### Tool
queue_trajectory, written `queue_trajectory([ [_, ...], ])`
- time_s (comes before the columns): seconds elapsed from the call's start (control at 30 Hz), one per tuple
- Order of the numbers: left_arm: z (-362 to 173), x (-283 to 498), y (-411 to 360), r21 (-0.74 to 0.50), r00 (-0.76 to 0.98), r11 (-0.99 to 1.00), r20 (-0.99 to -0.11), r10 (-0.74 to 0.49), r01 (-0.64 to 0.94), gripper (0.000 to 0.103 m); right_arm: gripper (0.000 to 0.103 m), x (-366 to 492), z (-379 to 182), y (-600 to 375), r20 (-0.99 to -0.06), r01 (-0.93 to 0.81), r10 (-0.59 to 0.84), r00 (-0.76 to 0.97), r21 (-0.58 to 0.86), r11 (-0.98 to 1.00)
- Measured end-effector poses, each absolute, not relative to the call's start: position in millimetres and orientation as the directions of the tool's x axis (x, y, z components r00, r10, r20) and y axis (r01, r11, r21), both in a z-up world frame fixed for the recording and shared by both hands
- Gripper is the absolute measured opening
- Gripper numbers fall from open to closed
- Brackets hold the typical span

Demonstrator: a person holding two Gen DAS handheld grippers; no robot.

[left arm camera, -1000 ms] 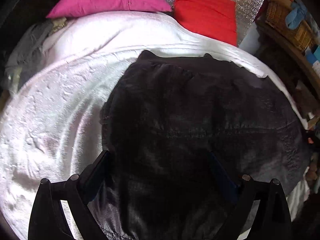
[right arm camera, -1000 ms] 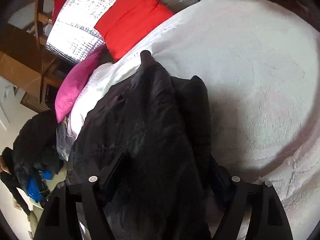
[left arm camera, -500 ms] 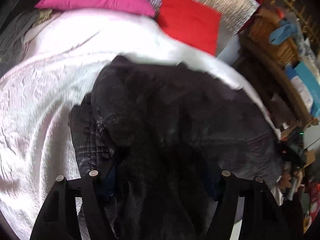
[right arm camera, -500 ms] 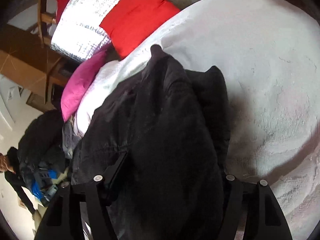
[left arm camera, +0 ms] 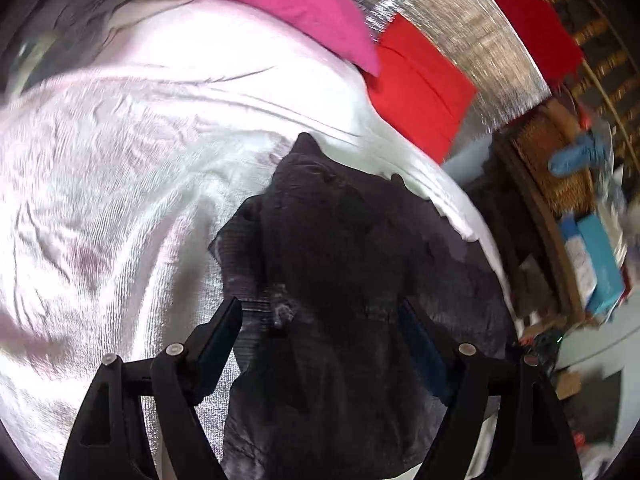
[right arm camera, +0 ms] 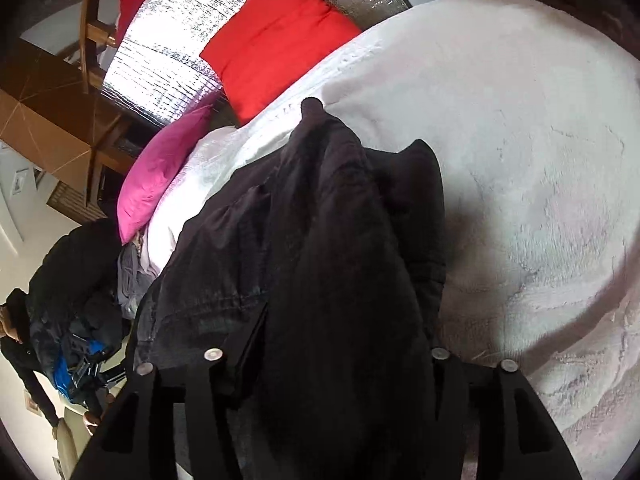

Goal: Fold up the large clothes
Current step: 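Grasp the jacket with both tools and lift it to fold again, then fold the lifted jacket edge over the bundle with both tools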

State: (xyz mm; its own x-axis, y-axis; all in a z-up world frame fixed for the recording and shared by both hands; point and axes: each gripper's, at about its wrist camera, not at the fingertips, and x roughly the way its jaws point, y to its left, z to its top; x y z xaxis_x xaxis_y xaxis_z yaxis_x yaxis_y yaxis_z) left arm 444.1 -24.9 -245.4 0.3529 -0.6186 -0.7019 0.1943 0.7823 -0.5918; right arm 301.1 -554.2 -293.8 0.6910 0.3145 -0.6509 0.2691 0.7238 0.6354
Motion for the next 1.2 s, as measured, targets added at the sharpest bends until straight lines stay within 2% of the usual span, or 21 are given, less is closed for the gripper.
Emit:
queue_trajectory([
  [0.13,-262,449,-45,-0.586,0.274,0.781,-0.732,-0.624,0.213,0.083,0.065,301,-295,-554,-0.646,0.269,0.309,0.698,0.637,0.723],
  [0.23,-266,442,-69,-0.488,0.26,0.828,-0.791,-0.554,0.277,0.086,0.067,301,-298,-554,-0.639,0.267,0.308,0.705,0.641,0.719],
  [0.33,-265,441,-70,-0.473,0.277,0.834,-0.792,-0.544,0.283,0.085,0.067,301,-299,-555,-0.636,0.266,0.307,0.708,0.643,0.719],
  [0.37,-267,442,-68,-0.471,0.278,0.838,-0.796,-0.538,0.275,0.075,0.067,301,-299,-555,-0.636,0.265,0.303,0.71,0.64,0.722],
  [0.43,-271,444,-61,-0.471,0.284,0.846,-0.8,-0.529,0.249,0.066,0.067,301,-298,-553,-0.643,0.266,0.294,0.707,0.628,0.732],
  [0.53,-268,441,-55,-0.484,0.296,0.841,-0.789,-0.539,0.241,0.058,0.058,301,-291,-548,-0.654,0.273,0.262,0.709,0.598,0.753],
  [0.6,-264,438,-55,-0.472,0.309,0.846,-0.789,-0.531,0.25,0.054,0.043,299,-279,-539,-0.659,0.272,0.223,0.719,0.561,0.782],
  [0.63,-264,439,-63,-0.465,0.315,0.847,-0.788,-0.529,0.258,0.054,0.042,298,-273,-535,-0.66,0.271,0.203,0.723,0.542,0.796],
  [0.7,-267,437,-74,-0.416,0.318,0.865,-0.81,-0.493,0.28,0.059,0.041,296,-262,-527,-0.656,0.254,0.172,0.735,0.502,0.827],
  [0.73,-270,436,-79,-0.399,0.315,0.872,-0.82,-0.478,0.286,0.075,0.041,297,-263,-526,-0.663,0.255,0.166,0.73,0.49,0.833],
  [0.77,-272,436,-86,-0.396,0.304,0.868,-0.823,-0.481,0.299,0.087,0.046,299,-267,-528,-0.673,0.265,0.167,0.72,0.489,0.831],
  [0.8,-272,434,-93,-0.376,0.302,0.868,-0.828,-0.472,0.323,0.087,0.057,301,-274,-532,-0.687,0.284,0.174,0.706,0.5,0.818],
  [0.83,-271,431,-99,-0.343,0.315,0.877,-0.837,-0.448,0.337,0.087,0.058,302,-281,-536,-0.694,0.304,0.19,0.695,0.522,0.797],
  [0.9,-267,430,-102,-0.336,0.333,0.885,-0.835,-0.438,0.322,0.076,0.057,300,-283,-539,-0.679,0.306,0.205,0.705,0.552,0.776],
  [0.97,-260,431,-100,-0.319,0.366,0.899,-0.832,-0.417,0.3,0.037,0.045,299,-276,-532,-0.678,0.286,0.182,0.712,0.518,0.806],
  [1.07,-245,427,-94,-0.36,0.392,0.881,-0.796,-0.461,0.306,0.021,0.035,295,-259,-520,-0.675,0.278,0.128,0.727,0.459,0.844],
  [1.13,-234,418,-96,-0.335,0.426,0.882,-0.782,-0.456,0.331,0.019,0.029,292,-251,-517,-0.667,0.274,0.114,0.737,0.448,0.851],
  [1.2,-223,410,-96,-0.338,0.443,0.874,-0.762,-0.472,0.349,0.018,0.028,286,-241,-513,-0.64,0.255,0.125,0.758,0.468,0.846],
])
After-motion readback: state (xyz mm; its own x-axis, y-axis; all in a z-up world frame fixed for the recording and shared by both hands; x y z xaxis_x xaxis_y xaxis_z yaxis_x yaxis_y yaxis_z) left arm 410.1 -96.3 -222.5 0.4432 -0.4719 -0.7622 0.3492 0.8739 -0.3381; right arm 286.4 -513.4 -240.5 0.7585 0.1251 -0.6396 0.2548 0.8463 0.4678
